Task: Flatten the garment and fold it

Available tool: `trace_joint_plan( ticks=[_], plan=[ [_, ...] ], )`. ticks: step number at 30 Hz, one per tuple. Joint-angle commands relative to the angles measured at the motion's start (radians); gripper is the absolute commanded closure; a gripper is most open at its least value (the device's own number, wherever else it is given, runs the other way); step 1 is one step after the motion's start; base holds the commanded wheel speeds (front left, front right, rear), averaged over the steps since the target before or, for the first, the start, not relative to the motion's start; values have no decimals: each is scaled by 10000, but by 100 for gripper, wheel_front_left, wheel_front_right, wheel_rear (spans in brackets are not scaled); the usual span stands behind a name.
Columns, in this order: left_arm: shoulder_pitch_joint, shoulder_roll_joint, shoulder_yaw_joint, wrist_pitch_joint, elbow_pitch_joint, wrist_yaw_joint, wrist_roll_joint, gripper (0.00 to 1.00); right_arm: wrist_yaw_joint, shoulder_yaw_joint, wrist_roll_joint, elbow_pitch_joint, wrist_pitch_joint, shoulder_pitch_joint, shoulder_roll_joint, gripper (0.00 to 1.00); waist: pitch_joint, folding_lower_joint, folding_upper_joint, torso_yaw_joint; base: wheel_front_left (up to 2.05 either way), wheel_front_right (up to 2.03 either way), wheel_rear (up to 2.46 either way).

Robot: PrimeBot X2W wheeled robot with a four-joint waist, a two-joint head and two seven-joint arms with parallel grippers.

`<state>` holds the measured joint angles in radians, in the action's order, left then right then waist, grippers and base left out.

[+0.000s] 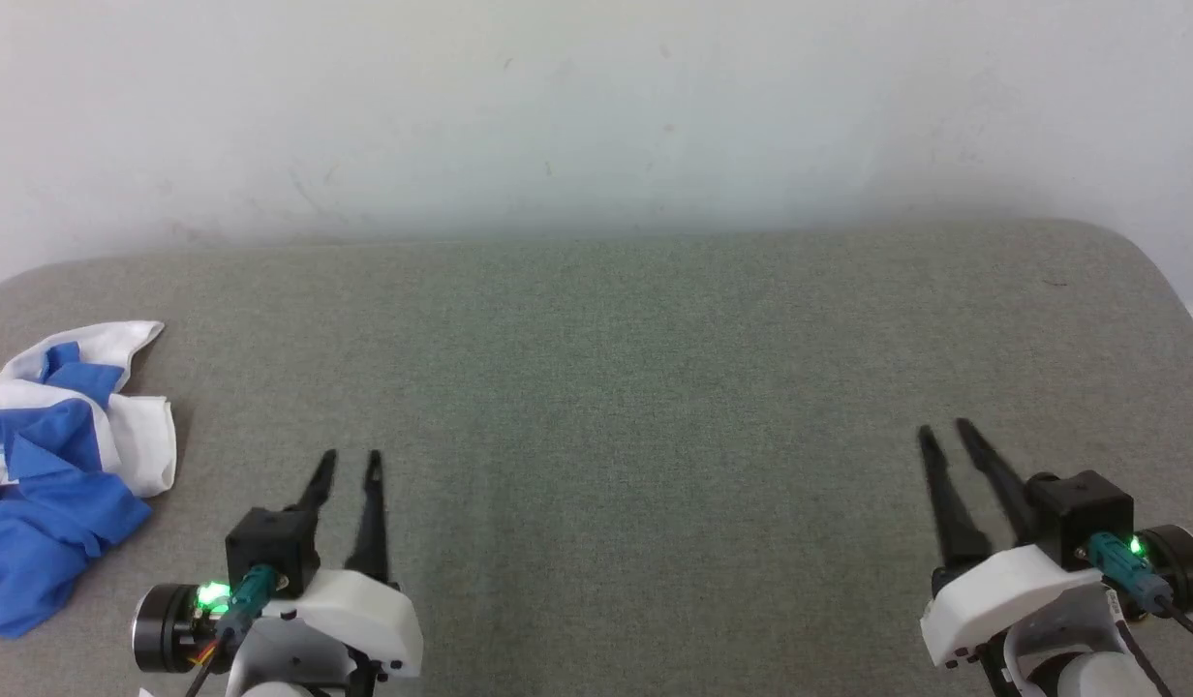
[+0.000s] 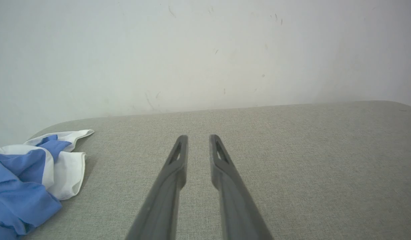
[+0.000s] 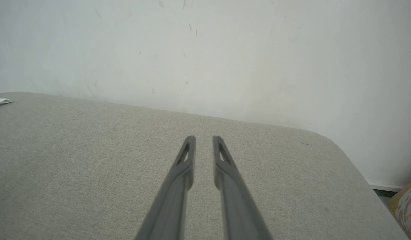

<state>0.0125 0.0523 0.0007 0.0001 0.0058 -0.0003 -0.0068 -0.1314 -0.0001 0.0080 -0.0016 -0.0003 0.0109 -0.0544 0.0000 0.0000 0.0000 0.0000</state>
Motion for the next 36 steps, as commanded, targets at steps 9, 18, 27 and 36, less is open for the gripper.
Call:
trace_joint_plan(
  ticks=[9,18,27,36],
  plan=[
    [-61,-1,-80,-178,120,-35,-221,0,1,-87,96,68,-175,31,3,0,8,0,0,11,0,0,0],
    [-142,-3,-139,-366,201,-86,-451,0,1,-200,204,165,-366,39,6,0,31,0,0,121,0,0,0],
    [-217,-4,-165,-555,221,-81,-666,0,2,-300,279,220,-554,33,9,0,68,0,0,376,0,0,0],
    [-293,-6,-143,-743,259,-91,-941,0,2,-356,315,297,-742,-9,12,0,112,0,0,825,0,0,0]
  ],
)
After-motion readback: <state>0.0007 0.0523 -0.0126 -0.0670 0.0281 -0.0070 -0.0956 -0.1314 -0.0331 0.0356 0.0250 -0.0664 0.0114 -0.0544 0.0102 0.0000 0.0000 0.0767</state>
